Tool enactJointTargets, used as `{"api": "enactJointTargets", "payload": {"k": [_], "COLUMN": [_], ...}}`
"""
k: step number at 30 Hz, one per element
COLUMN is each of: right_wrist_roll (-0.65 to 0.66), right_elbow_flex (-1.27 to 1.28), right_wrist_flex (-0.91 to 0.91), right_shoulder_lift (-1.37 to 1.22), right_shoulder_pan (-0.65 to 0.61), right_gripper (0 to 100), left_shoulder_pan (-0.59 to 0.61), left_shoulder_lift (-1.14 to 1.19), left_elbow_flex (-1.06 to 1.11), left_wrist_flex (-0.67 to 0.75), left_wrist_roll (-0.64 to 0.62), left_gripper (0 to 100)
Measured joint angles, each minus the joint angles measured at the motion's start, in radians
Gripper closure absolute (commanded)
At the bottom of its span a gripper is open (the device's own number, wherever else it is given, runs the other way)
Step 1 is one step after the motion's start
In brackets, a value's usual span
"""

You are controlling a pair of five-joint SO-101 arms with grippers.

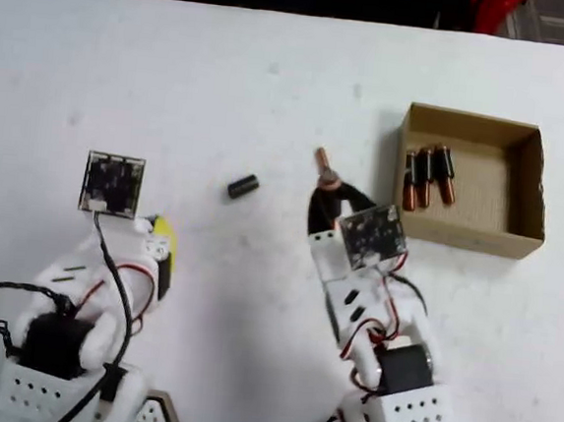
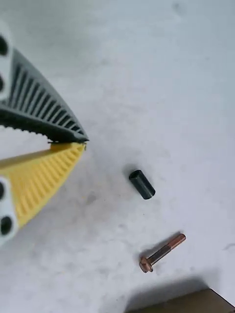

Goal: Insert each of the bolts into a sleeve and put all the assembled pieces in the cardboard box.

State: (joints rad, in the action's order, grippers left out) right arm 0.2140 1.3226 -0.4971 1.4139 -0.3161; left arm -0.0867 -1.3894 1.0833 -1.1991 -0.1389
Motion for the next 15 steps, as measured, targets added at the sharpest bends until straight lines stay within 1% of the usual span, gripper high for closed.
{"api": "enactJointTargets", "payload": {"k": [6,12,15], "right_wrist_roll": [0.000,-0.002,-0.002], "right_elbow_flex": [-0.157,-0.282,-0.371], "right_wrist_flex": [-0.193,-0.324,-0.390], "right_shoulder_lift": [0.000,-0.006,-0.072], "right_shoulder_pan": [0.072,0.077,0.077], "right_gripper": [98.1,98.1,98.1], "left_shoulder_pan": [0.000,0.000,0.000], "left_shoulder_lift": [0.000,0.000,-0.008], "left_elbow_flex": [0.000,0.000,0.005], "left_wrist_flex": [-0.061,-0.126,-0.146], "left_wrist_roll": [0.068,0.072,0.072], "left_gripper": [98,98,98]}}
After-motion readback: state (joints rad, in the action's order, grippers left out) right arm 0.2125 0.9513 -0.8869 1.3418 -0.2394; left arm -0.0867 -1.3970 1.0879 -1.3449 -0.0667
